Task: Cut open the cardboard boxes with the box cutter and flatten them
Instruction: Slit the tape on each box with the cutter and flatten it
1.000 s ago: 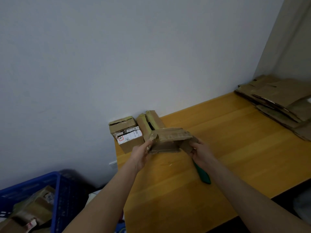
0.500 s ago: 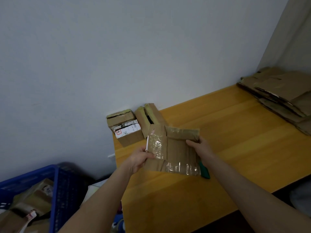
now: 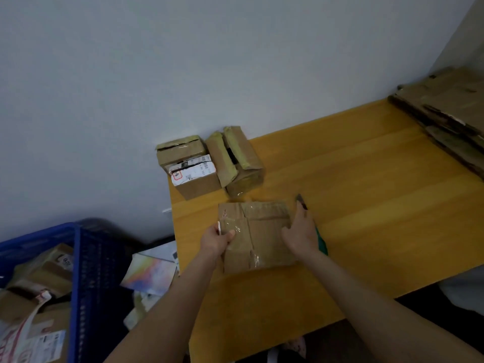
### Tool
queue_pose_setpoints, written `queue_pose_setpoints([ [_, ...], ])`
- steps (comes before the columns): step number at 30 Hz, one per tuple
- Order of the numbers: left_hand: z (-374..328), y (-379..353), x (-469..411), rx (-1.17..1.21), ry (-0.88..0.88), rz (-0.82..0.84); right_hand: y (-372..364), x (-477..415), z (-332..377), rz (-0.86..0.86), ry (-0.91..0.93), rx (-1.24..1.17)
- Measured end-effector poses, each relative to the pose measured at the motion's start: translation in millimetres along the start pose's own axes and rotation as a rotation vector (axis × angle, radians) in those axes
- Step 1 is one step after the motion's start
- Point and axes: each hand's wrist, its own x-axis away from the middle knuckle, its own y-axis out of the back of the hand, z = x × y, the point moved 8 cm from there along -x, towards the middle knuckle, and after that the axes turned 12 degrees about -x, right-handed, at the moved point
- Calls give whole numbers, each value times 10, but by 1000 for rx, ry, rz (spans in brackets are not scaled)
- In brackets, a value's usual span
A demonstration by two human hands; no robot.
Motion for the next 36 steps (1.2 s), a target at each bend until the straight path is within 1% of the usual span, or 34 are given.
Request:
queue_pose_setpoints([
  [2,45,-26,-38,-107,-40,-61,-106,32,42,-7,132,226],
  [4,38,-53,-28,-215,-58,-113,-321,51,73,80,274,404],
  [6,42,-77,-7,-305,-89,-141,-543,56,69,180,347,508],
  [8,-5,-99,23,-496,-218,-208,-712,24,98,232,423,584],
  [10,-103,-181,48,-643,-426,-267,-839,-44,126,257,491,641],
  [12,-169,-377,56,-757,-595,-218,-930,-142,94,283,527,690],
  [13,-166,-493,42,-829,-641,-174,-974,-186,44,301,537,713],
  [14,-127,-596,12,-908,-655,-140,-1015,-225,-14,317,544,734],
  [16,-3,-722,-82,-1031,-648,-140,-1086,-280,-131,324,557,749],
  [19,168,-827,-188,-1131,-677,-227,-1155,-332,-249,242,616,744],
  [22,235,-869,-256,-1171,-671,-264,-1195,-374,-310,190,645,727],
  [26,206,-870,-220,-1205,-639,-239,-1171,-361,-299,159,650,711],
  [30,206,-860,-233,-1210,-639,-251,-1207,-383,-335,178,643,727],
  [36,179,-858,-207,-1201,-662,-291,-1186,-372,-307,153,667,704],
])
